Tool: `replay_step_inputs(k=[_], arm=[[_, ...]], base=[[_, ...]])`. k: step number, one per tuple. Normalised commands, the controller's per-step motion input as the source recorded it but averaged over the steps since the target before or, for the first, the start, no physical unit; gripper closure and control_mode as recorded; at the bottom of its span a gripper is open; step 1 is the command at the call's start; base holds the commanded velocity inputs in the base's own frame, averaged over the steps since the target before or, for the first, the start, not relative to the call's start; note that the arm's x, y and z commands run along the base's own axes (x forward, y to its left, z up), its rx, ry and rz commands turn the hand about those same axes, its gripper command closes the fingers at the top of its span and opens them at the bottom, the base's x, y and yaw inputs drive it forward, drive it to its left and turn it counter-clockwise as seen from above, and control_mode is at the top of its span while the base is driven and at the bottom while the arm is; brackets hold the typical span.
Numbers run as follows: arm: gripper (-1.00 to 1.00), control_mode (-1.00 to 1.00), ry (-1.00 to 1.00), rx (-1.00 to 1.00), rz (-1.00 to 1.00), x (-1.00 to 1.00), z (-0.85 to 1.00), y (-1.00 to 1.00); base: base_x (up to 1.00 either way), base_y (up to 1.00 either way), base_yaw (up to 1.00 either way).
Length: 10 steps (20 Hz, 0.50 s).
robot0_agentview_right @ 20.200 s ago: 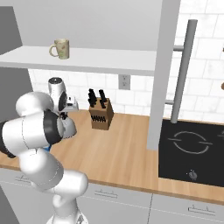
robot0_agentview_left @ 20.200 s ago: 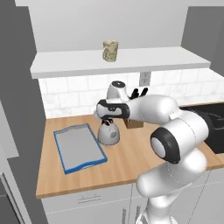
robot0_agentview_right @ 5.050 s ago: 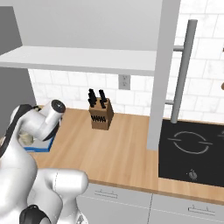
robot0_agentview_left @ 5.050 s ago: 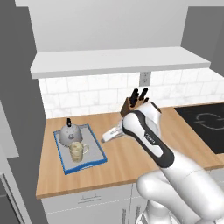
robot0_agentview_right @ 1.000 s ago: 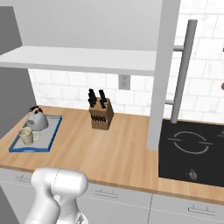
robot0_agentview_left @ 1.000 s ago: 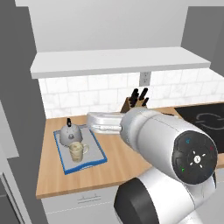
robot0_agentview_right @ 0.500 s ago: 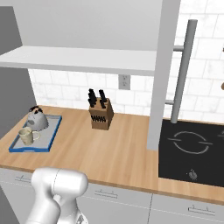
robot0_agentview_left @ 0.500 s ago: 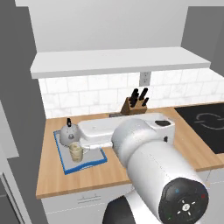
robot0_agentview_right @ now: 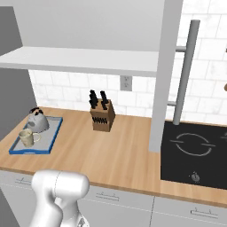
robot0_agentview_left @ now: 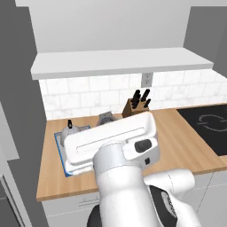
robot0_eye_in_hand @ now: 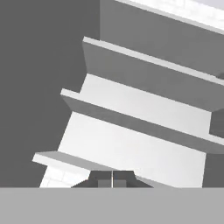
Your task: Pick the kettle from the counter and place it on the tray. Then pick the mug from the cabinet and place it on the tray. Then close the cabinet doors.
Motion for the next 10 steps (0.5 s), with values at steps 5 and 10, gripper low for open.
replay_step_inputs(k=[5, 10], arm=[[1.00, -1.00, -0.02, -0.20, -0.11, -0.01, 0.00, 0.21], [1.00, -1.00, -0.01, -0.06, 0.00, -0.17, 0.00, 0.18]], base=[[0.00, 0.00, 0.00], [0.00, 0.00, 0.00]])
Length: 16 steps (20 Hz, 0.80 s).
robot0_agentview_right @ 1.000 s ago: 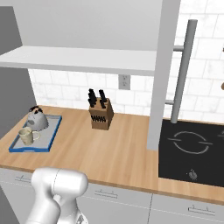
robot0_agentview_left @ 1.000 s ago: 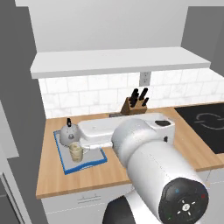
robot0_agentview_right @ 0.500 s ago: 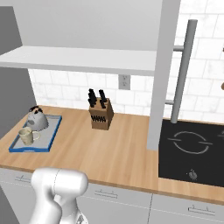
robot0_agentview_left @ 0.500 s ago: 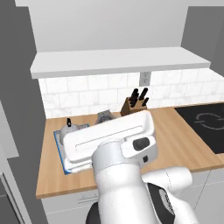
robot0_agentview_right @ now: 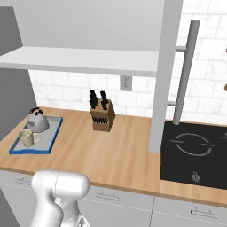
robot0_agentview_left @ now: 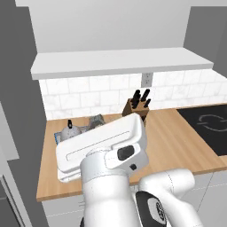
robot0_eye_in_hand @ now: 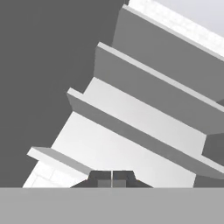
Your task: Pick the kettle from the counter and place it on the tray. Then pick the mug from the cabinet and place it on the tray. Then close the cabinet doors.
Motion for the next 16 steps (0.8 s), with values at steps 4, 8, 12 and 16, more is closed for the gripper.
replay_step_inputs(k=[4, 8, 12, 16], arm=[[1.00, -1.00, 0.00, -0.04, -0.03, -0.38, 0.06, 0.19], [1.00, -1.00, 0.00, -0.01, -0.15, -0.32, 0.23, 0.22], [1.00, -1.00, 0.00, 0.00, -0.24, -0.39, 0.35, 0.23], [1.00, -1.00, 0.00, -0.11, -0.23, -0.43, 0.07, 0.31]], base=[[0.00, 0.00, 0.00], [0.00, 0.00, 0.00], [0.00, 0.00, 0.00], [0.00, 0.00, 0.00]])
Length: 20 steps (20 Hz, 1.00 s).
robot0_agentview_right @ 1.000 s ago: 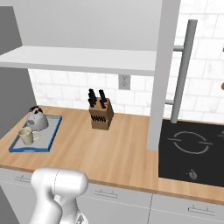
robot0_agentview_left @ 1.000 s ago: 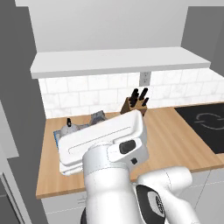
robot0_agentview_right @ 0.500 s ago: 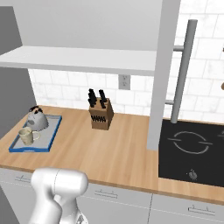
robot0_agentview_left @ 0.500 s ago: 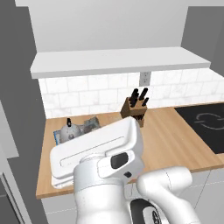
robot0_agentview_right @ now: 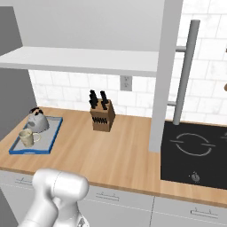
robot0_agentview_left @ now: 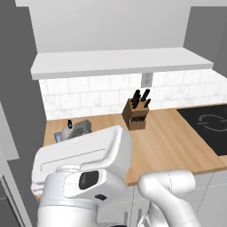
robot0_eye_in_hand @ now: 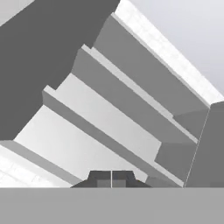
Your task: Pick the kettle from the counter and place it on the tray. Then pick the mug from the cabinet and place it on the tray. Then close the cabinet doors.
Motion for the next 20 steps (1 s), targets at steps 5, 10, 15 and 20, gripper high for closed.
replay_step_inputs(k=[5, 10, 15, 20], arm=[[1.00, -1.00, -0.01, -0.20, -0.05, -0.25, 0.02, 0.29], [1.00, -1.00, -0.10, -0.20, -0.02, -0.34, 0.11, 0.24], [1.00, -1.00, -0.12, -0.21, -0.13, -0.43, 0.04, 0.16], [1.00, -1.00, -0.05, -0.17, -0.26, -0.30, 0.08, 0.21]], base=[[0.00, 0.00, 0.00], [0.00, 0.00, 0.00], [0.00, 0.00, 0.00], [0.00, 0.00, 0.00]])
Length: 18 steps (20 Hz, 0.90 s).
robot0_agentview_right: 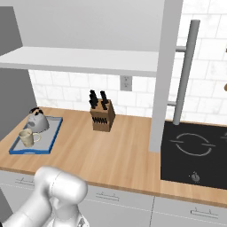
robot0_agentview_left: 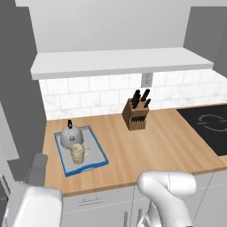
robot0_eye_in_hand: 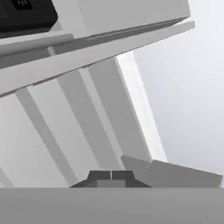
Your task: Pick the kettle from the counter and place it on the tray. Then pick the mug from the cabinet and place it on the tray. Then close the cabinet doors.
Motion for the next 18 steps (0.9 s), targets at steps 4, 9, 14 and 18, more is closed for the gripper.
replay_step_inputs(k=[4, 9, 14, 18], arm=[[1.00, -1.00, 0.00, -0.07, -0.28, -0.21, 0.27, 0.38], [1.00, -1.00, -0.01, -0.04, -0.25, -0.03, 0.16, 0.52], [1.00, -1.00, 0.02, -0.04, -0.19, 0.01, 0.00, 0.47], [1.00, -1.00, 0.11, 0.00, -0.02, 0.24, -0.19, 0.36]], base=[[0.00, 0.00, 0.00], [0.00, 0.00, 0.00], [0.00, 0.00, 0.00], [0.00, 0.00, 0.00]])
